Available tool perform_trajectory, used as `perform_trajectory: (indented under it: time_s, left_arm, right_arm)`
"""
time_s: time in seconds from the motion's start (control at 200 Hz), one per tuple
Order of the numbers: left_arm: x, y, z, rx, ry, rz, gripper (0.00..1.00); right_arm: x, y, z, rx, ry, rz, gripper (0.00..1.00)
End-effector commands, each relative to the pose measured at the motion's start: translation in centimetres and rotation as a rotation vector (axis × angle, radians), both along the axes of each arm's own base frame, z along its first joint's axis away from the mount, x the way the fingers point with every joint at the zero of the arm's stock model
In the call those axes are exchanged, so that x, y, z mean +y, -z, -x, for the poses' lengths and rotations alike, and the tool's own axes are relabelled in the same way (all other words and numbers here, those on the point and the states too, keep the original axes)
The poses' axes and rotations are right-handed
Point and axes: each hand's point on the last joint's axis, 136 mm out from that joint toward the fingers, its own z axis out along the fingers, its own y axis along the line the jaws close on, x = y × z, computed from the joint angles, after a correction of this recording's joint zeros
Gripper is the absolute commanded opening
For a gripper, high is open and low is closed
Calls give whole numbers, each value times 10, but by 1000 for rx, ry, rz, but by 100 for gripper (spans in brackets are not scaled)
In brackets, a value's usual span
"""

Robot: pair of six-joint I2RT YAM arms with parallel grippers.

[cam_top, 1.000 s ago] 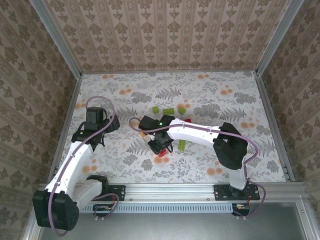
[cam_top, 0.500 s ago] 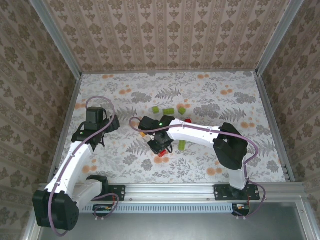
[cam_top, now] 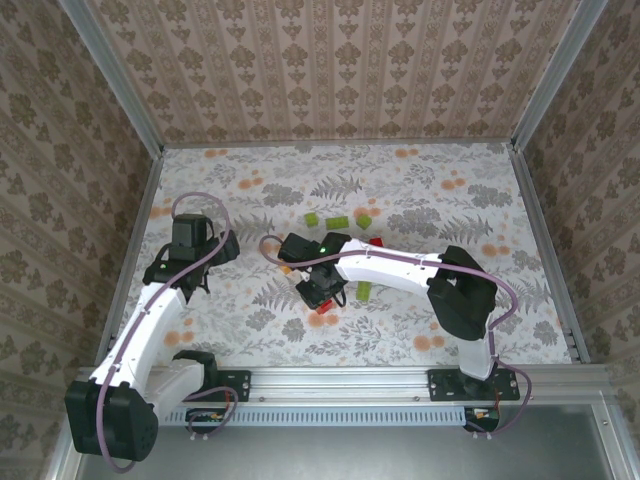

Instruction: Assemble a carrot with lego

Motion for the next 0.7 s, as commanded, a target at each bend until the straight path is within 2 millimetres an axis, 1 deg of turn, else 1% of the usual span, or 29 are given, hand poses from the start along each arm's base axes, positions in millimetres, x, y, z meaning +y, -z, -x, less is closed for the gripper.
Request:
perform_trajectory:
  time_s: [0.0, 0.26, 0.33, 0.39, 0.505, 0.695]
  left_arm:
    - [-1, -12, -4, -22, 11, -20, 95]
    - [-1, -12, -4, -22, 12, -19, 95]
    - [-1, -12, -5, -22, 13, -19, 95]
    - [-1, -12, -5, -23, 13, -19, 95]
    - [-2, -11, -5, -20, 13, -19, 95]
    - [-2, -10, -5, -15, 11, -21, 95]
  right_arm:
    - [-69, 95, 51, 246, -32, 341, 27]
    - [-78, 121, 64, 309, -37, 374, 26]
    - [-78, 123, 66, 316, -36, 368, 26]
    - [-77, 120, 65, 310, -36, 358, 26]
    - [-66, 101, 57, 268, -41, 309, 25]
    - [-35, 45, 31, 140, -81, 187, 25]
